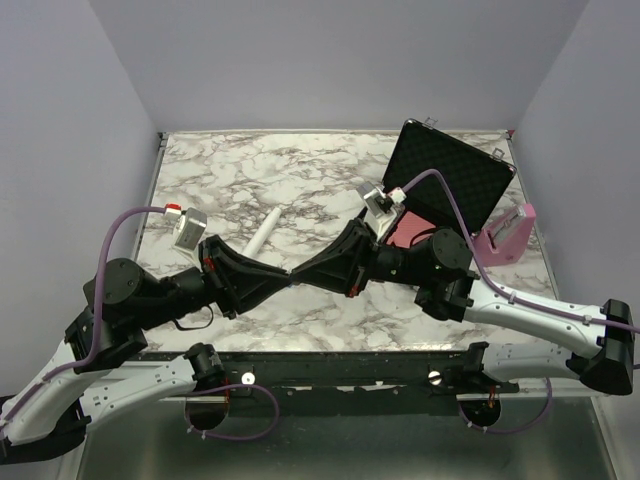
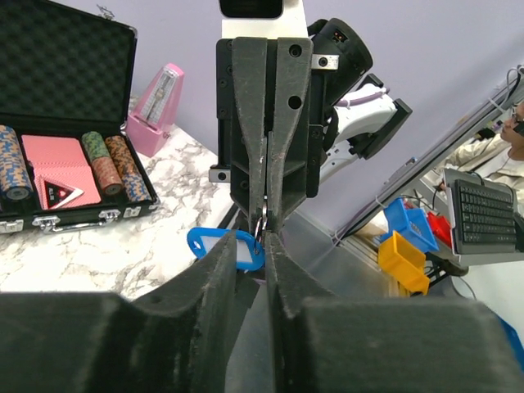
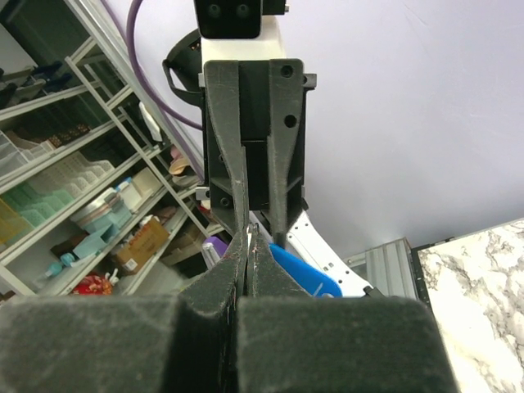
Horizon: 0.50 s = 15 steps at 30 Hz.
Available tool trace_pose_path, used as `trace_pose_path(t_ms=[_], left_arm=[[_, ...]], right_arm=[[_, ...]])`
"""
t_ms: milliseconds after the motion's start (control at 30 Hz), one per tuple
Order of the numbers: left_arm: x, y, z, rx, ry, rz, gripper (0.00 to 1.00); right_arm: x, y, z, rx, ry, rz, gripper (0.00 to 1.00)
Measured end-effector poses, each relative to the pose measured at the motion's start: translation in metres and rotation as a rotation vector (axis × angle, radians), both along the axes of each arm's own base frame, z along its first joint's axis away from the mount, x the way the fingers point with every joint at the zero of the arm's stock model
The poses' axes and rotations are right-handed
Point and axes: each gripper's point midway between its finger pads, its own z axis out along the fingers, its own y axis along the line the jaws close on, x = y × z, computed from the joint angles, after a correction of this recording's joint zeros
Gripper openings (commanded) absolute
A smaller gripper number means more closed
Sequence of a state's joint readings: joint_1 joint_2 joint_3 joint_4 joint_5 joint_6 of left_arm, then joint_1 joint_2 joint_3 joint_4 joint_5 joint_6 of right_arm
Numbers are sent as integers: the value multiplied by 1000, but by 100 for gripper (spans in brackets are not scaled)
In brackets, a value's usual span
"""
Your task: Remove the keys from the keyring
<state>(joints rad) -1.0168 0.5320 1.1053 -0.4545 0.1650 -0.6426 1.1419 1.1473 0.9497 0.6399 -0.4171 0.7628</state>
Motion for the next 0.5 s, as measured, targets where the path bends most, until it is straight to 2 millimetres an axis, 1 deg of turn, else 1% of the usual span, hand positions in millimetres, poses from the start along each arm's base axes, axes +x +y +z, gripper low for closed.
trace_pose_path(t_ms=[67, 467, 500], left_arm=[[0, 0, 1, -1, -2, 0, 19], [0, 1, 3, 5, -1, 0, 19], [0, 1, 4, 6, 0, 0, 17]], right_arm=[[0, 0, 0, -1, 0, 0, 1], [0, 1, 0, -1, -1, 2, 1], [0, 1, 0, 0, -1, 2, 1]])
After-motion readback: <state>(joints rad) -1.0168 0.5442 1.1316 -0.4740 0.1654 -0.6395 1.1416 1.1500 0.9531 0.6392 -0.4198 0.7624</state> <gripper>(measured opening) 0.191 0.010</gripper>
